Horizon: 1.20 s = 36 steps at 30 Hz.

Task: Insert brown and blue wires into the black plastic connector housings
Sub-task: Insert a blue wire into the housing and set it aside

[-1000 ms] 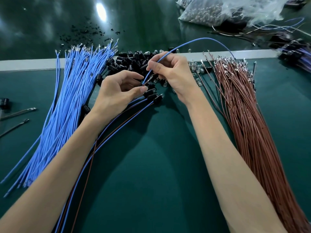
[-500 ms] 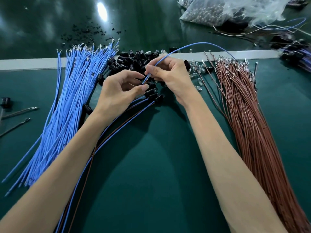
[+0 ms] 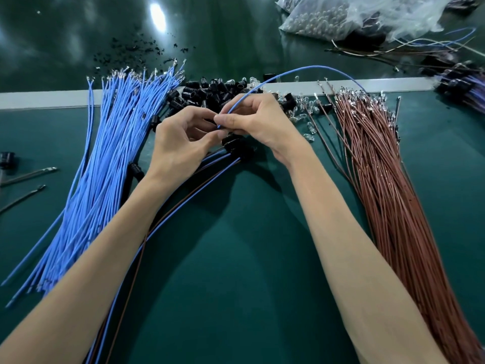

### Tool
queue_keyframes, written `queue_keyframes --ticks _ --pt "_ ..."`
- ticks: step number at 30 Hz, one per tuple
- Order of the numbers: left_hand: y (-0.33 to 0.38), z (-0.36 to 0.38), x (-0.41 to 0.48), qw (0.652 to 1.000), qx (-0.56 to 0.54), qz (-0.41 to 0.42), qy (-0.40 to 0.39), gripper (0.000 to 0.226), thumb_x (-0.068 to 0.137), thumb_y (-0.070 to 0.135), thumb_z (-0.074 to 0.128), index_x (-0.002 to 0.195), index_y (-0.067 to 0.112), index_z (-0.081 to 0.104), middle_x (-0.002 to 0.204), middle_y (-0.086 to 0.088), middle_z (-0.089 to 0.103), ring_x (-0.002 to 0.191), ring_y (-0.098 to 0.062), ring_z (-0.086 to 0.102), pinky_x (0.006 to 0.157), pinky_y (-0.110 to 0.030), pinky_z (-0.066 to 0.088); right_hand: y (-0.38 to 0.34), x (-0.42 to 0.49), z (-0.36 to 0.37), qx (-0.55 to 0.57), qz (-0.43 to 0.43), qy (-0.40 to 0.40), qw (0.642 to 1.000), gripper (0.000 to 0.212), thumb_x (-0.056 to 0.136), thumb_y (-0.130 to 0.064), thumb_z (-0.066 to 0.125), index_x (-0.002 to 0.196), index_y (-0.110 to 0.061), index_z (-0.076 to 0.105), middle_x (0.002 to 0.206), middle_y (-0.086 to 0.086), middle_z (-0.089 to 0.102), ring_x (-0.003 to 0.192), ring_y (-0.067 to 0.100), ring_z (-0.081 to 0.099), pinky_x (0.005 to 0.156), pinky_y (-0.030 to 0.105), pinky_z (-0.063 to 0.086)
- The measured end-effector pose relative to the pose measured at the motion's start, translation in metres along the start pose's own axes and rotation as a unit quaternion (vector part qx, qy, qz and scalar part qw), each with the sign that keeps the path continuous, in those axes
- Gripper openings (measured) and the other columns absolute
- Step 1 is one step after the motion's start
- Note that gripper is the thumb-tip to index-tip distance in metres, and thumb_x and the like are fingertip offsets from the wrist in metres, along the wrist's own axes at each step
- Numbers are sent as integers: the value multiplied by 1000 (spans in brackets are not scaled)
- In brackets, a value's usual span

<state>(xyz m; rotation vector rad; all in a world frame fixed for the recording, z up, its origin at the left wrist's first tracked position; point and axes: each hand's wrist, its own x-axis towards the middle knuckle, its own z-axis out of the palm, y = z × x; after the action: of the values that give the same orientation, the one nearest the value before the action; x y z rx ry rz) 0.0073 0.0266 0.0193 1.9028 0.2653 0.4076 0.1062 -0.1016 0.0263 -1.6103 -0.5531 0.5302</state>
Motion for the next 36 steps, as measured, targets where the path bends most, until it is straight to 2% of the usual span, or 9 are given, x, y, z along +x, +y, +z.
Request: queue_keyframes --ticks 6,10,15,19,24,28,31,33,36 --pt "-2 3 -1 999 40 15 5 23 79 14 77 98 19 63 82 1 68 68 -4 61 66 -17 51 0 0 -1 -94 1 -5 996 13 77 -15 78 70 -20 69 65 -4 69 67 7 63 77 28 54" --pt "-1 3 -2 999 43 19 11 28 79 14 77 101 20 62 83 -2 69 75 -12 66 70 -23 53 3 2 6 -78 1 29 997 13 77 -15 78 70 -18 69 73 4 69 73 16 63 85 42 55" --pt "0 2 -2 999 31 1 23 34 78 17 78 108 14 62 87 -4 72 85 -18 69 82 -35 55 1 1 2 -113 1 8 994 14 79 -18 77 68 -23 68 65 -2 72 69 7 65 74 28 53" --pt "0 1 -1 999 29 -8 27 33 78 17 78 107 13 63 88 -3 72 84 -13 69 84 -34 55 0 3 9 -112 -10 46 993 13 78 -18 78 69 -20 68 71 4 69 72 17 64 83 42 55" --pt "-2 2 -5 998 45 -4 33 34 77 18 79 106 13 63 86 -2 72 82 -12 70 82 -35 56 0 2 9 -148 7 17 989 14 78 -20 78 68 -25 69 65 -3 68 66 8 59 76 31 54" --pt "-2 2 -4 999 37 -9 35 33 77 18 79 105 13 63 86 1 71 83 -10 69 84 -34 55 1 4 11 -158 -4 46 986 16 80 -16 76 70 -21 65 68 3 68 76 26 69 79 38 57" --pt "-1 1 -3 999 28 -15 34 35 77 17 79 107 10 63 88 -2 72 85 -13 70 85 -35 55 2 5 12 -156 -4 42 987 18 81 -14 75 69 -22 63 73 9 70 81 31 70 80 41 57" --pt "-2 1 -4 999 29 -19 33 35 76 18 79 107 11 63 88 -2 72 85 -13 70 85 -35 55 2 5 11 -156 -5 36 987 20 80 -14 75 67 -23 63 71 6 69 74 25 69 77 37 57" --pt "-2 2 -5 999 32 -21 30 35 76 18 80 106 11 64 88 -4 72 83 -14 70 84 -36 56 3 5 12 -151 -5 30 988 21 78 -16 77 65 -26 64 60 -8 63 59 5 57 67 23 51"
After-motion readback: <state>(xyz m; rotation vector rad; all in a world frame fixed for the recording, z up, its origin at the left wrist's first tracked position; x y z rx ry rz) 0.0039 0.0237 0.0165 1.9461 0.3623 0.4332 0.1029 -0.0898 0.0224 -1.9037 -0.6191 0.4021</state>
